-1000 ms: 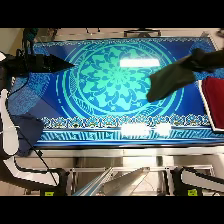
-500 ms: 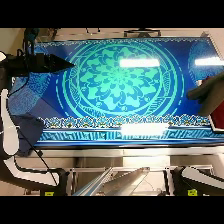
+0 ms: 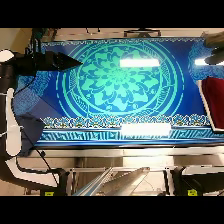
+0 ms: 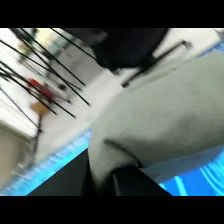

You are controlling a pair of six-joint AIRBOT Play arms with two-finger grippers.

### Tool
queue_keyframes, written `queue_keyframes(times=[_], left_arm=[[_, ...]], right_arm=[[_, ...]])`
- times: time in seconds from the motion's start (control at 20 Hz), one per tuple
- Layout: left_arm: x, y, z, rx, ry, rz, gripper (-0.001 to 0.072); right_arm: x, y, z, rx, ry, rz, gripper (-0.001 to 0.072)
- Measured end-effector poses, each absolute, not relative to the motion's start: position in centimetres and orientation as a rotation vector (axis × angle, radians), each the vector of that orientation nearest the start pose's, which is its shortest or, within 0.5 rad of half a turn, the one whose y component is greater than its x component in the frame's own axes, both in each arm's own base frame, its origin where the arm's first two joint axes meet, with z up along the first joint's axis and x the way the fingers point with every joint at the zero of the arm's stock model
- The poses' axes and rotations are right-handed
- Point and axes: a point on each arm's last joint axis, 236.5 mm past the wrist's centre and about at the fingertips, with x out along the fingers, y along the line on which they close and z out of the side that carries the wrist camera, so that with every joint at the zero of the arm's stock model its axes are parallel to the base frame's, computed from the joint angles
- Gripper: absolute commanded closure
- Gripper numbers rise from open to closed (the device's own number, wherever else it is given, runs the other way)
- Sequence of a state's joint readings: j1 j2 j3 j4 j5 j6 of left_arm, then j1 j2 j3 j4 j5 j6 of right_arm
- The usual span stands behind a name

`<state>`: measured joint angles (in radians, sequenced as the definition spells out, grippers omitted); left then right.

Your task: Fold the shirts.

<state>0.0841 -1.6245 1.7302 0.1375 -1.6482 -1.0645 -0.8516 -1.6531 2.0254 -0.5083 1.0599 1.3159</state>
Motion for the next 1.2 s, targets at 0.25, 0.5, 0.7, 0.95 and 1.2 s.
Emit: queue_keyframes(times=[0.25,0.5,0.7,0.95,1.2], left_arm=[[38.7,-21.8,24.0,-0.611,0.878,-1.427,0.0692],[37.1,-23.4,23.9,-0.581,0.907,-1.489,0.0692],[36.7,-23.8,23.9,-0.571,0.914,-1.507,0.0692],[36.4,-23.9,23.9,-0.563,0.917,-1.52,0.0692],[35.9,-23.8,23.8,-0.556,0.93,-1.536,0.0694]], right_arm=[[44.5,-28.4,15.3,0.829,0.64,-0.178,0.0677],[36.5,-29.0,8.7,0.963,0.751,-0.49,0.0676],[31.3,-29.1,3.7,1.005,0.82,-0.661,0.0675],[27.3,-29.2,-2.1,0.971,0.907,-0.786,0.0242],[24.3,-28.3,-4.3,0.926,1.044,-0.823,0.0166]])
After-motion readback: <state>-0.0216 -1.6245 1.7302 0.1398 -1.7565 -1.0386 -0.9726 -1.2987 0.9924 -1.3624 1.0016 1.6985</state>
